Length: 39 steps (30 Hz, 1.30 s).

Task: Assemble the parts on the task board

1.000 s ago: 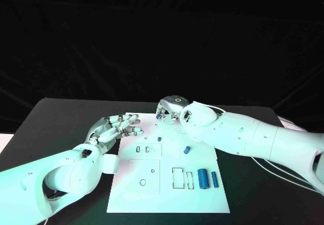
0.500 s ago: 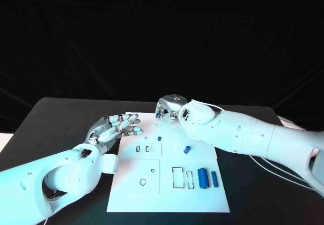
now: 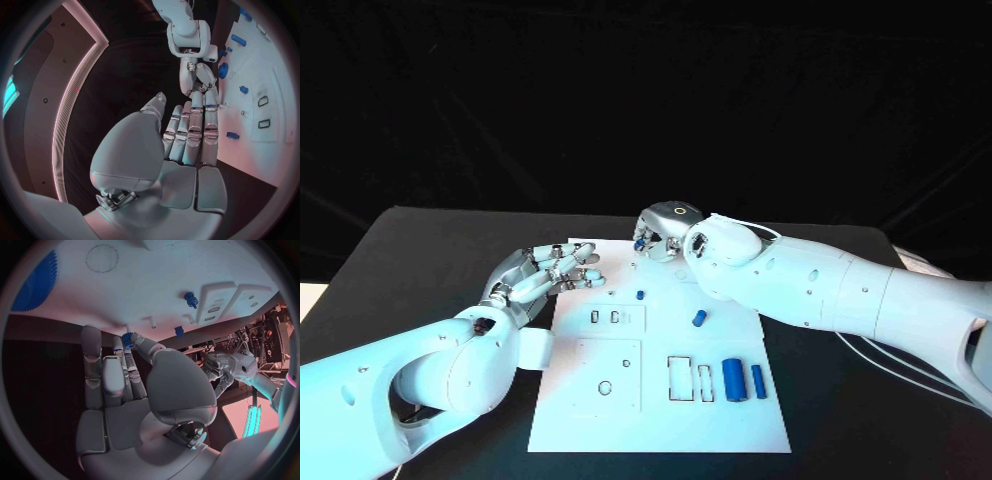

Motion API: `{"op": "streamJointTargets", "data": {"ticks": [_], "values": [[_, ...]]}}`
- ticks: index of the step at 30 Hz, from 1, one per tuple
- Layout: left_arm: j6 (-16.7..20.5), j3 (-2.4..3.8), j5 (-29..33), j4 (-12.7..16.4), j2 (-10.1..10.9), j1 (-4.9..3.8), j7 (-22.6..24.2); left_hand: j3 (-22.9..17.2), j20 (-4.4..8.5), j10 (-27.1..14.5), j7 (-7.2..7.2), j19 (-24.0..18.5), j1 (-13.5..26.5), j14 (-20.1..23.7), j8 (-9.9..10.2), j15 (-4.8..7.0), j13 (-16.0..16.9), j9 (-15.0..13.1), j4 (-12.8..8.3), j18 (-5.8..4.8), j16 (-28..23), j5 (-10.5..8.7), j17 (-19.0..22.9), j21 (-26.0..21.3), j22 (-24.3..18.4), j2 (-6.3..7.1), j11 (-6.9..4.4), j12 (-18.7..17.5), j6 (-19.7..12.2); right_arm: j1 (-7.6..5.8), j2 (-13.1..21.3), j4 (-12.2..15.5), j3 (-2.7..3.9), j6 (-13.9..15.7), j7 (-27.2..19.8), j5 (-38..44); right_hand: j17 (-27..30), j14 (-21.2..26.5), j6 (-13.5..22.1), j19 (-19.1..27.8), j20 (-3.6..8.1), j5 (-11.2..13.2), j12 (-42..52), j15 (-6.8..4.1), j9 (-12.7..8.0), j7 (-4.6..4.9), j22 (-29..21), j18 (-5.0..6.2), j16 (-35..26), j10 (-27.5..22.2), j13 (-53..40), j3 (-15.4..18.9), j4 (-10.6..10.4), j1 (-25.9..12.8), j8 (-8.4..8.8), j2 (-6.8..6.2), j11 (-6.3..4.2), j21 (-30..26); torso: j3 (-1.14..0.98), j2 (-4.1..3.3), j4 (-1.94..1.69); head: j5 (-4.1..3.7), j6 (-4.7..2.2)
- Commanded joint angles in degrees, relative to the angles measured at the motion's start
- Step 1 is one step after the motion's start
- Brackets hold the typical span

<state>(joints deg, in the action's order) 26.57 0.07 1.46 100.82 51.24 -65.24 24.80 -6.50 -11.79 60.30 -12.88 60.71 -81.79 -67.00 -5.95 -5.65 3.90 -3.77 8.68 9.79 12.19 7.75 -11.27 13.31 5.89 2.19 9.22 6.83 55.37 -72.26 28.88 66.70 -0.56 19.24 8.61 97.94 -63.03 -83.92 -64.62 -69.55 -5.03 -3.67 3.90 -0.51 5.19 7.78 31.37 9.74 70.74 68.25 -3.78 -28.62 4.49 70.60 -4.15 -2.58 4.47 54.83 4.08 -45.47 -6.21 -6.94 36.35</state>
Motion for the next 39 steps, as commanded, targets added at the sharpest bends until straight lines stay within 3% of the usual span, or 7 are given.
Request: {"op": "streamJointTargets", "data": {"ticks": [1, 18, 22, 24, 26, 33, 39], "values": [[-1.13, 0.05, -0.37, 0.11, -0.01, -0.08, 0.22, 0.00, -0.14, -0.25, -0.15, 0.23, -0.20, 0.18, 0.37, -0.30, -0.06, 0.05, -0.40, 0.54, -0.35, -0.17, -0.05, -0.36, -0.05, 0.01, 0.23, -0.35, -0.01, 0.45, 0.32, 0.54, -0.25, 0.22, 0.31, 0.88, -0.10, -2.17, -0.68, 0.18, -0.09, -0.17, 0.18, 0.04, 0.22, -0.07, 0.14, 0.19, 0.35, 0.43, -0.07, -0.28, -0.06, 0.80, -0.18, 0.04, -0.17, 0.35, 0.01, -0.04, -0.01, 0.04, 0.03], [-1.14, 0.05, -0.37, 0.09, 0.01, -0.08, 0.12, -0.02, -0.15, -0.27, -0.16, 0.23, -0.22, 0.21, 0.39, -0.31, -0.06, 0.05, -0.47, 0.54, -0.39, -0.17, -0.09, -0.40, -0.07, 0.01, 0.24, -0.37, -0.03, 0.58, 0.72, 1.45, -0.24, 1.16, 0.10, 0.34, -0.15, -2.12, -0.27, 0.46, -0.01, 0.14, -0.23, 0.09, 0.20, 0.08, 0.08, 0.25, 0.57, 0.14, 0.08, 0.14, -0.68, 0.33, 0.20, -0.84, -0.05, 0.57, 0.09, -0.13, -0.15, -0.10, 0.04], [-1.15, 0.05, -0.37, 0.10, 0.03, -0.09, 0.06, -0.03, -0.15, -0.32, -0.18, 0.23, -0.23, 0.22, 0.43, -0.32, -0.07, 0.05, -0.53, 0.54, -0.41, -0.17, -0.12, -0.43, -0.09, 0.03, 0.26, -0.41, -0.07, 0.58, 0.59, 1.08, -0.24, 1.74, 0.61, 0.03, 5.14, -0.34, 7.07, 3.18, -0.86, 0.39, -0.49, 1.80, -1.48, 2.47, -3.61, 0.63, -3.45, -7.19, 0.32, 1.62, -1.23, -0.23, 0.62, -3.34, 1.97, -2.08, 0.11, -0.12, -0.14, -0.14, -0.01], [-1.16, 0.05, -0.37, 0.10, 0.04, -0.09, 0.02, -0.03, -0.15, -0.32, -0.18, 0.23, -0.23, 0.22, 0.43, -0.32, -0.07, 0.05, -0.53, 0.54, -0.41, -0.17, -0.12, -0.43, -0.09, 0.03, 0.26, -0.41, -0.07, 0.58, 0.55, 0.93, -0.24, 2.00, 0.84, -0.05, 6.92, 0.38, 13.16, 3.76, -1.45, 0.59, -0.36, 1.93, -1.67, 2.34, -3.89, 0.74, -4.84, -11.29, 0.27, 3.20, -1.37, 0.20, 0.60, -4.03, 2.31, -2.52, 0.12, -0.13, -0.15, -0.20, -0.04], [-1.17, 0.05, -0.37, 0.10, 0.05, -0.10, -0.01, -0.03, -0.15, -0.32, -0.18, 0.23, -0.23, 0.22, 0.43, -0.32, -0.07, 0.05, -0.53, 0.54, -0.41, -0.17, -0.12, -0.43, -0.09, 0.03, 0.26, -0.41, -0.07, 0.57, 0.55, 0.87, -0.24, 2.13, 0.93, -0.10, 7.60, 0.58, 14.90, 3.93, -1.57, 0.60, -0.21, 2.06, -1.58, 2.28, -4.06, 0.83, -5.31, -12.64, 0.19, 4.31, -1.52, 0.69, 0.68, -4.11, 2.38, -2.69, 0.12, -0.14, -0.18, -0.22, -0.01], [-1.19, 0.05, -0.37, 0.05, 0.13, -0.12, -0.09, -0.02, -0.16, -0.39, -0.22, 0.23, -0.22, 0.24, 0.47, -0.33, -0.08, 0.06, -0.59, 0.54, -0.45, -0.18, -0.16, -0.47, -0.11, 0.06, 0.29, -0.47, -0.13, 0.57, 1.54, 2.13, -0.24, 3.53, 0.60, -0.55, 7.54, 0.20, 12.29, 3.72, -1.54, 0.37, 1.07, 2.00, -1.09, 2.28, -4.28, 0.91, -4.97, -11.57, -0.06, 5.84, -1.82, 2.18, -0.06, -3.15, 2.26, -2.69, 0.10, -0.12, -0.14, -0.30, 0.02], [-1.29, 0.05, -0.37, -0.01, 0.50, -0.13, -0.11, -0.02, -0.16, -0.40, -0.22, 0.23, -0.22, 0.24, 0.48, -0.34, -0.08, 0.06, -0.60, 0.54, -0.45, -0.19, -0.16, -0.48, -0.11, 0.06, 0.30, -0.48, -0.14, 0.50, 7.57, 9.36, 0.94, 4.20, 1.36, -3.47, 0.17, -2.15, 9.68, 1.16, -1.01, -0.53, 5.01, 0.96, -1.00, 1.89, -0.69, 0.39, 1.05, -3.50, -1.05, 6.02, -2.76, 2.26, -0.28, -2.84, 1.02, 0.50, 0.03, -0.10, 0.14, -0.27, -0.04]]}}
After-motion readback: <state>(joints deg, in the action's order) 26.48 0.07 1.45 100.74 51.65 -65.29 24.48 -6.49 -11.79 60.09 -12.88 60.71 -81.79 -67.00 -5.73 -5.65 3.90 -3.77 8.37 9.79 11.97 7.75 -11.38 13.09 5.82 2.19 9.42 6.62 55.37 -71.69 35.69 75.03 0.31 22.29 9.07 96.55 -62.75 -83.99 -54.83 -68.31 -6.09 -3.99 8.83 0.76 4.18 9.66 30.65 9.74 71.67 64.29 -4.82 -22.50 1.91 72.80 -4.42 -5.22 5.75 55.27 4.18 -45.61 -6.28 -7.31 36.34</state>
